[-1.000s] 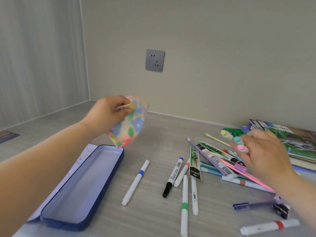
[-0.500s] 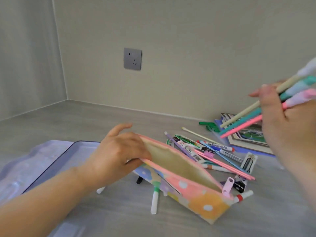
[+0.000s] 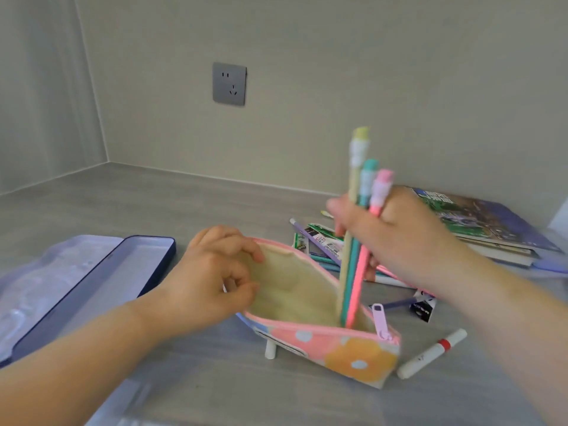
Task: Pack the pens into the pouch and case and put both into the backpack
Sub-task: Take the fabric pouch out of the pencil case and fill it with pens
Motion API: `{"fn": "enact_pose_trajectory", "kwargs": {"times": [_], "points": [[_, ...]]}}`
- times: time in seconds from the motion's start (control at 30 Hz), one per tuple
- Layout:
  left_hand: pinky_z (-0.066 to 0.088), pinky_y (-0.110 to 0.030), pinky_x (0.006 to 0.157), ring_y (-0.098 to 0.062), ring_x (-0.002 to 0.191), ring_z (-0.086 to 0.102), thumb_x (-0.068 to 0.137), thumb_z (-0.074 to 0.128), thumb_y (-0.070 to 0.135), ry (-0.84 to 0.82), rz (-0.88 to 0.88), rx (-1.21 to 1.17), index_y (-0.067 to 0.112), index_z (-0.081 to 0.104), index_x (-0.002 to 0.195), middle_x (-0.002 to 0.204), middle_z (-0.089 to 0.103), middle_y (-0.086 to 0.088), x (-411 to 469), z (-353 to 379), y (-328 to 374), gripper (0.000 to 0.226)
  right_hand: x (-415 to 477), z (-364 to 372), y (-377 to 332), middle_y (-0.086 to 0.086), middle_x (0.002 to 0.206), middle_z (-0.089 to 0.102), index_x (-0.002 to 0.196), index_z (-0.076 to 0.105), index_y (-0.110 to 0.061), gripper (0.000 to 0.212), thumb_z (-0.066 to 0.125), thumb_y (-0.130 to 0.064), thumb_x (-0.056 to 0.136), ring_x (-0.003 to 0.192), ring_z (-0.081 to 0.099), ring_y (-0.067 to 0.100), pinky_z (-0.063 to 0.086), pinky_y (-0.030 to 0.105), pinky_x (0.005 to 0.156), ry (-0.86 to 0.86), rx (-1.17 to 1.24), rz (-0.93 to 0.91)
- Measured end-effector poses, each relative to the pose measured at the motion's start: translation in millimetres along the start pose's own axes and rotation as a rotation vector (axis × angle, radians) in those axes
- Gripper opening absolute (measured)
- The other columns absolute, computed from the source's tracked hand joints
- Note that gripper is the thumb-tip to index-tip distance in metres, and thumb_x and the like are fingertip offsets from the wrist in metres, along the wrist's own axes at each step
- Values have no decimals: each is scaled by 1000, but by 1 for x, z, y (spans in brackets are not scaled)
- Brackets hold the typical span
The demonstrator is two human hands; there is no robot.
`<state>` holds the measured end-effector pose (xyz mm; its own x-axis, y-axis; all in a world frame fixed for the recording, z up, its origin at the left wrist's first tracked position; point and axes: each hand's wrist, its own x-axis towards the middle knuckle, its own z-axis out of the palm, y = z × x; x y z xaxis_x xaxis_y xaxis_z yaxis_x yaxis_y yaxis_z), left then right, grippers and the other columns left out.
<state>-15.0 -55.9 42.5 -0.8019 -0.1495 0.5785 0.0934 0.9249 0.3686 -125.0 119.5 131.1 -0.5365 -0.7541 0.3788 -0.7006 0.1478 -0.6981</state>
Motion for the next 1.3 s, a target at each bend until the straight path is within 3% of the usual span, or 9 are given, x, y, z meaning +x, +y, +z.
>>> {"fn": "enact_pose_trajectory", "kwargs": {"times": [0.17,0.23,0.37,0.5,0.67,0.87,1.07,1.17,1.3], "points": [[16,-23,109,-9,131,22,57,52,26,-197,-193,-59,35,59,60,129,24,25,1,2,6,11,5,22,-1,1,40,36,46,30,-18,51,47,-43,87,39,33,9,28,19,39,-251,-600,-33],[34,-11,95,-5,124,35,69,58,17,-304,-276,-209,40,60,80,136,24,22,2,2,6,26,8,29,-3,-1,46,32,45,28,-19,51,44,-43,88,43,29,10,20,20,40,-294,-698,-37],[29,4,81,14,110,36,74,64,14,-365,-278,-244,42,40,125,130,32,27,2,3,1,62,13,42,1,-2,51,30,48,26,-19,47,42,-37,89,46,22,9,15,24,44,-324,-877,-31],[28,10,71,33,93,32,71,68,20,-349,-253,-274,56,29,113,111,34,40,-3,4,1,68,14,44,2,-1,51,31,49,25,-18,46,39,-33,90,46,21,12,10,24,44,-282,-983,-77],[42,-1,56,13,68,53,65,69,9,-167,-331,-347,47,39,115,92,56,19,10,-4,3,69,6,52,16,0,71,56,61,43,-18,28,43,-18,89,52,39,21,7,24,45,-242,-1182,-342],[41,-1,54,11,64,58,70,65,13,-137,-362,-316,41,55,77,70,69,20,10,0,6,31,10,57,39,4,100,67,97,61,-17,23,39,-17,93,85,60,26,16,22,45,-351,-1166,-195],[39,-12,45,-5,46,54,68,64,13,-90,-377,-301,23,45,64,51,66,15,15,-2,10,22,9,56,30,11,114,62,105,58,-8,27,35,-6,92,104,57,29,32,28,61,-532,-1159,-75],[45,-28,55,-22,56,54,70,58,2,-111,-366,-243,22,43,58,62,66,-6,15,0,13,28,12,55,28,3,89,60,82,56,-10,25,34,-6,93,95,55,25,28,23,54,-630,-1163,-14],[37,-8,45,-2,48,50,72,53,-4,-128,-370,-243,28,52,54,56,57,4,12,1,16,36,14,60,26,1,74,44,63,45,-11,32,36,-11,94,80,42,20,19,21,46,-775,-1212,-32]]}}
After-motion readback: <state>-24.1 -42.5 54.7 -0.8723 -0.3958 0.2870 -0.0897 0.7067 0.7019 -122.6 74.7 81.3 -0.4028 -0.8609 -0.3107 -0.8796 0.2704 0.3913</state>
